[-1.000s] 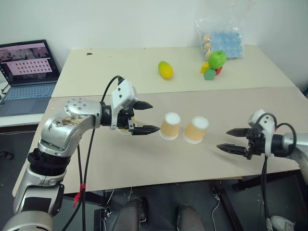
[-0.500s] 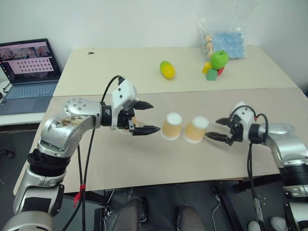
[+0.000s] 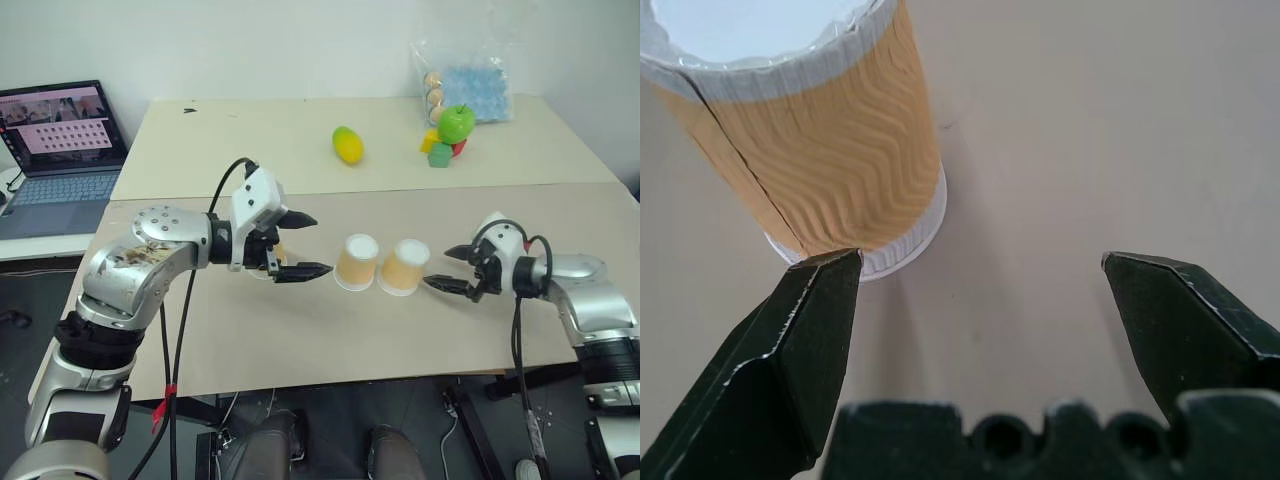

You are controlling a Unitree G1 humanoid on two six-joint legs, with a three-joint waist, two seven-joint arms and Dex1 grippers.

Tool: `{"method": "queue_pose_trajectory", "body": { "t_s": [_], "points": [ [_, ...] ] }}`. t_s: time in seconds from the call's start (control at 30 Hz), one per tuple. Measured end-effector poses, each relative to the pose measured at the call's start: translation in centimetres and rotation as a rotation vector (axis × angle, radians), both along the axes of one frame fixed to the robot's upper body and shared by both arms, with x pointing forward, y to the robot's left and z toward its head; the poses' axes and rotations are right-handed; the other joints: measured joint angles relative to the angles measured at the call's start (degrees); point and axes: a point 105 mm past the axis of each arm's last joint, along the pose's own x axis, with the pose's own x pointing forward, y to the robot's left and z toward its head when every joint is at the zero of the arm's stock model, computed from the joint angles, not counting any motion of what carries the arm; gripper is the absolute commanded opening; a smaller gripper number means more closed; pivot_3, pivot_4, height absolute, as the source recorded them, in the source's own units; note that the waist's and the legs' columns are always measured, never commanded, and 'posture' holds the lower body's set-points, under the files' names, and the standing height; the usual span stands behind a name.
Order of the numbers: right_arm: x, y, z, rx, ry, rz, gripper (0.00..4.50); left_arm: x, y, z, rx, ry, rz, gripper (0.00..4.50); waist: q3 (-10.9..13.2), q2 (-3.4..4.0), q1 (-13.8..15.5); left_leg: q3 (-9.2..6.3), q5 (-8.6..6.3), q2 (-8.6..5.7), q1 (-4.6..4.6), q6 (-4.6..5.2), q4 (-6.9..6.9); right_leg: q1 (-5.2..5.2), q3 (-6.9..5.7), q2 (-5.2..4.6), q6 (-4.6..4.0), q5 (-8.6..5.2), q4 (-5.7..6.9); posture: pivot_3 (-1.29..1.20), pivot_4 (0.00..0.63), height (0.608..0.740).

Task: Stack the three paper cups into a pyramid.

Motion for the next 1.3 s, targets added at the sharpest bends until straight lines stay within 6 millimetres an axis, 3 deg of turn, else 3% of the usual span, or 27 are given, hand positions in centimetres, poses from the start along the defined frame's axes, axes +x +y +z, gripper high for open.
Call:
{"method": "queue_pose_trajectory", "body": {
  "t_s": [0.13,0.3,0.4,0.47,0.53,0.6,0.67,0.73,0.9,1.0,1.1,1.23,1.3],
  "points": [
    [-0.2,-1.2,0.4,-0.009,-0.015,-0.039,4.49,0.0,0.0,0.0,0.000,0.000,-0.001,4.50,0.00,0.00,-0.12,0.00,0.01,0.03,0.02,-0.01,0.00,0.00,0.01,0.00,0.00,0.00,0.02,0.00,0.150,0.740],
    [-0.6,-1.4,0.3,-0.043,-0.024,-0.044,4.49,0.0,-0.1,0.0,-0.003,0.001,-0.004,4.50,0.00,0.01,-0.22,0.01,0.01,0.02,0.00,-0.01,0.00,-0.01,0.03,0.01,0.00,0.00,0.02,0.00,0.150,0.740],
    [-1.2,-4.3,0.4,-0.171,-0.014,-0.114,4.49,0.0,0.0,0.0,-0.001,0.001,0.000,4.50,0.02,0.04,0.24,0.01,0.01,-0.04,-0.01,-0.01,0.00,-0.02,0.02,-0.02,0.01,0.00,0.00,0.00,0.150,0.740],
    [-1.5,-6.6,2.5,-0.225,-0.061,-0.183,4.49,0.1,0.0,0.0,0.000,0.001,0.001,4.50,0.03,0.05,0.15,0.02,0.00,-0.03,-0.01,0.00,0.00,-0.01,0.05,-0.04,0.02,0.01,-0.04,0.00,0.150,0.740],
    [-1.5,-7.6,6.1,-0.157,-0.156,-0.226,4.49,0.1,0.1,0.0,-0.002,0.002,0.004,4.50,0.02,0.06,-0.10,0.02,0.01,0.03,0.00,-0.01,0.00,-0.01,0.07,-0.03,0.02,0.03,-0.03,0.00,0.150,0.740],
    [-1.7,-6.7,9.8,-0.063,-0.259,-0.197,4.49,0.2,0.2,0.1,-0.005,0.003,0.007,4.50,0.01,0.08,-0.53,0.05,0.01,0.10,0.02,-0.02,-0.01,0.08,0.14,0.01,-0.02,0.05,0.00,0.00,0.150,0.740],
    [-2.5,-4.4,13.2,0.003,-0.346,-0.095,4.49,0.3,0.6,-0.1,0.004,0.010,0.018,4.50,0.01,0.08,-1.03,0.06,0.03,0.20,0.02,-0.04,-0.02,0.09,0.15,0.09,-0.05,0.07,0.01,0.00,0.150,0.740],
    [-3.3,-2.0,14.7,0.022,-0.385,0.009,4.49,0.7,1.3,-0.3,0.018,0.021,0.043,4.50,0.01,0.08,-1.18,0.05,0.01,0.21,0.04,-0.02,-0.02,0.00,0.11,0.09,-0.05,0.06,-0.04,0.00,0.150,0.740],
    [-5.6,3.3,15.6,0.209,-0.314,0.256,4.49,1.7,3.5,0.0,0.040,0.009,0.119,4.50,0.01,0.07,-1.16,0.05,-0.08,0.13,0.00,0.11,-0.02,-0.04,0.13,-0.08,-0.04,0.08,-0.11,0.00,0.150,0.740],
    [-8.5,6.9,15.5,0.300,-0.223,0.485,4.49,2.1,4.7,0.4,0.040,0.001,0.163,4.50,0.02,0.07,-0.80,0.02,-0.10,0.11,-0.02,0.13,-0.02,-0.05,0.10,-0.20,-0.04,0.08,-0.15,0.00,0.150,0.740],
    [-9.1,8.1,14.1,0.286,-0.162,0.541,4.49,2.2,6.3,0.4,0.039,0.001,0.206,4.50,0.01,0.05,-0.57,0.03,-0.12,0.03,-0.01,0.15,-0.02,-0.08,0.10,-0.48,-0.04,0.09,-0.15,0.00,0.150,0.740],
    [-8.1,8.8,12.2,0.295,-0.097,0.530,4.49,2.6,9.1,0.5,0.041,0.011,0.290,4.50,0.01,0.06,-0.57,0.07,-0.10,0.00,-0.05,0.11,-0.05,-0.24,0.13,-0.48,-0.06,0.15,-0.08,0.00,0.150,0.740],
    [-7.4,8.8,12.1,0.281,-0.108,0.517,4.49,2.5,10.2,0.5,0.061,0.009,0.309,4.50,0.01,0.06,-0.59,0.12,-0.09,-0.03,-0.06,0.09,-0.07,-0.29,0.14,-0.31,-0.06,0.15,-0.09,0.00,0.150,0.740]
  ]
}}
